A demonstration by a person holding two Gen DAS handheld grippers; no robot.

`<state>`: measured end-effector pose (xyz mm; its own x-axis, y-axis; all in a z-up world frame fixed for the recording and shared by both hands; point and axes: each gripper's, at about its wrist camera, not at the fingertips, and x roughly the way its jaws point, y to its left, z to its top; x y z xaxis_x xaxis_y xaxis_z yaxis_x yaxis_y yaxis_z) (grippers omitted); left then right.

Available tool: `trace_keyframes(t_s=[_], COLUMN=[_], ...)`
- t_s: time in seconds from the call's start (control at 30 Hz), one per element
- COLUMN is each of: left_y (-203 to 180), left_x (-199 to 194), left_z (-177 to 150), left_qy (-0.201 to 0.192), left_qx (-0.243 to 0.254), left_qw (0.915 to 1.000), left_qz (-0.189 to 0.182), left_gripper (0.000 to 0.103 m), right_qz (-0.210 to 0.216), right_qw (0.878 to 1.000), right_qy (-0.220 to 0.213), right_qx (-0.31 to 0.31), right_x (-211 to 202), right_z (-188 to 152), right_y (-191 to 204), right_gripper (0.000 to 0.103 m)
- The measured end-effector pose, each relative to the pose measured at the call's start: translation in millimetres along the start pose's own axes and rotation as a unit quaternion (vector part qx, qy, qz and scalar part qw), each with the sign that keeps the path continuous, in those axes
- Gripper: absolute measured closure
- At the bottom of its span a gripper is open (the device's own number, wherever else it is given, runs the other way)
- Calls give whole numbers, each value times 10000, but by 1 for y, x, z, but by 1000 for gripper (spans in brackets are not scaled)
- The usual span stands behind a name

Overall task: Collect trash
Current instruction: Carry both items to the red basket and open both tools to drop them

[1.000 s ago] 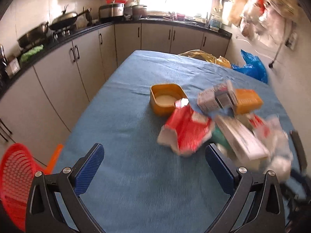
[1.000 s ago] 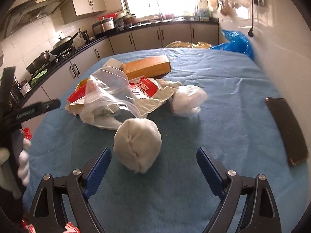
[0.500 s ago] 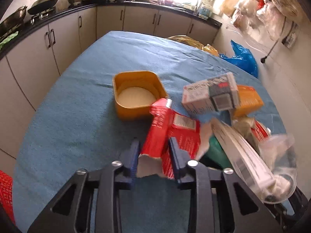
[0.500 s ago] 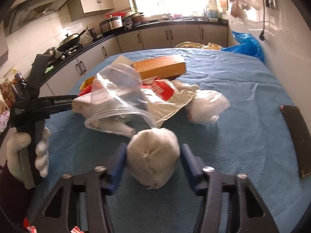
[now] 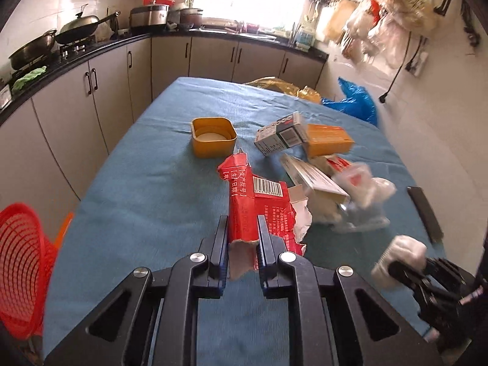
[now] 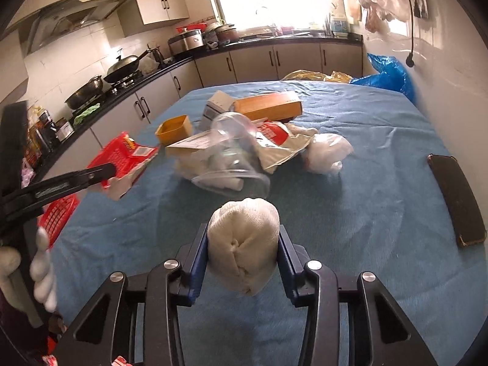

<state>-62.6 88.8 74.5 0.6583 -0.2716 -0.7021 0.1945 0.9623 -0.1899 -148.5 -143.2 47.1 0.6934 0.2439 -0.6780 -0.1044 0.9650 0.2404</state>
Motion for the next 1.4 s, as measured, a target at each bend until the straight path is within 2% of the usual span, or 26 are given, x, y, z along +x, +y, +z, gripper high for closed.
trace_keyframes(t_s=[0.2,0.33,0.43,0.57,0.77,0.9,1.03,1.07,1.1,1.13,1.17,1.2,1.3,1.4], left_y=[37,91,136,196,251,273,275,276,276,277,277,276,272,268], left_x=[-65,-103,-117,-123,-112,-111,-116,-118,-119,-121,-123,-125,-131,-137], left_z=[-24,-38,-44,-55,-64,-69,-71,-72,-73,-74,-75,-76,-78,-78], left_qy=[-318,-506,-553,-472,-343,-347,-466,-490,-501,-520,-543,-570,-621,-692], left_qx=[-84,-349,-637,-1140,-1572,-1727,-1743,-1745,-1745,-1745,-1742,-1731,-1677,-1619], left_qw=[9992,9942,9865,9761,9676,9652,9628,9623,9621,9616,9610,9603,9592,9578], left_qz=[210,879,1404,1789,1947,1934,2013,2027,2035,2052,2079,2112,2191,2271], left_gripper=[88,88,88,88,87,87,83,80,71,66,58,56,54,50], right_qz=[145,401,669,1166,1800,2262,2583,2655,2738,2791,2800,2797,2818,2657], right_qw=[9993,9974,9946,9871,9728,9620,9541,9521,9496,9480,9477,9479,9481,9533], right_qy=[-42,18,161,390,568,744,859,892,930,964,990,1021,1050,987], right_qx=[-342,-603,-773,-1023,-1344,-1337,-1246,-1228,-1210,-1189,-1168,-1132,-1034,-1046], right_x=[-16,-11,3,31,69,92,116,122,128,134,138,142,142,134], right_z=[-6,-6,-3,4,14,20,27,28,28,28,28,29,28,28], right_y=[37,76,108,166,250,301,333,339,346,352,355,357,351,335], right_gripper=[58,58,58,58,58,58,54,54,52,45,42,37,35,33])
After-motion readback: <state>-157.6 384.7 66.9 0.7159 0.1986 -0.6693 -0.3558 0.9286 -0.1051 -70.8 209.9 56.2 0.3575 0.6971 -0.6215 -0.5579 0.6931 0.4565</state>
